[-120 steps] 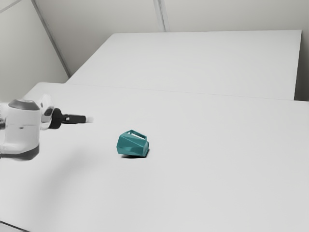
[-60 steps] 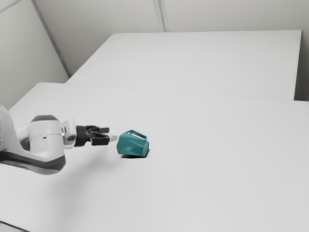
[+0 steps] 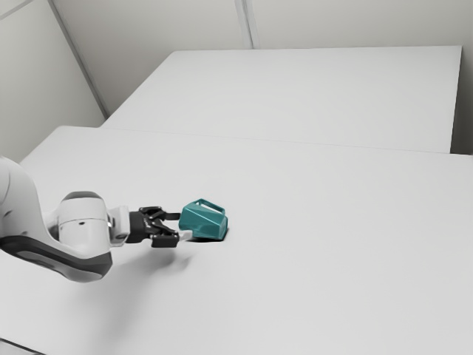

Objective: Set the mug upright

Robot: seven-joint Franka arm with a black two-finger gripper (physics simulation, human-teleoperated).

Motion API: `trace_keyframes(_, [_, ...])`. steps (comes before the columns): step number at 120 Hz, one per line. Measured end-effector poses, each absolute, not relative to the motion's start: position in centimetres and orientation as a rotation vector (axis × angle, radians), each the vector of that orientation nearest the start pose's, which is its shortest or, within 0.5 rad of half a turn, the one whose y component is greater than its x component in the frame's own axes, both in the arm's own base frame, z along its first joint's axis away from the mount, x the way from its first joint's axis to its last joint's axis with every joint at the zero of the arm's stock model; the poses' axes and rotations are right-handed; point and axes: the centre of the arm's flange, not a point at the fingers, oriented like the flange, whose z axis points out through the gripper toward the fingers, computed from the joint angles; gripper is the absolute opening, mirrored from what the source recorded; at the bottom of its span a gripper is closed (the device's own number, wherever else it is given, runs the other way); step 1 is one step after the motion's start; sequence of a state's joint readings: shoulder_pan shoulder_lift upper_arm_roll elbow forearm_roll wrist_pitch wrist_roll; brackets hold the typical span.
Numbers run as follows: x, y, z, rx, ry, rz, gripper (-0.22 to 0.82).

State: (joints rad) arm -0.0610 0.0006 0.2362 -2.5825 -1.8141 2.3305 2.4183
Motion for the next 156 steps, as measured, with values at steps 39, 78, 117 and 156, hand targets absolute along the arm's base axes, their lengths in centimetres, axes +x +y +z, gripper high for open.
trace_keyframes(39, [44.4, 2.9, 23.6, -2.884, 1.285, -1.635, 0.56])
trace_keyframes(78, [44.9, 2.1, 24.5, -2.788, 1.382, -1.654, 0.08])
trace_keyframes(117, [45.1, 1.9, 26.0, -2.715, 1.417, -1.638, -0.14])
trace_keyframes(156, [48.3, 2.1, 30.9, -2.52, 1.591, -1.566, -0.17])
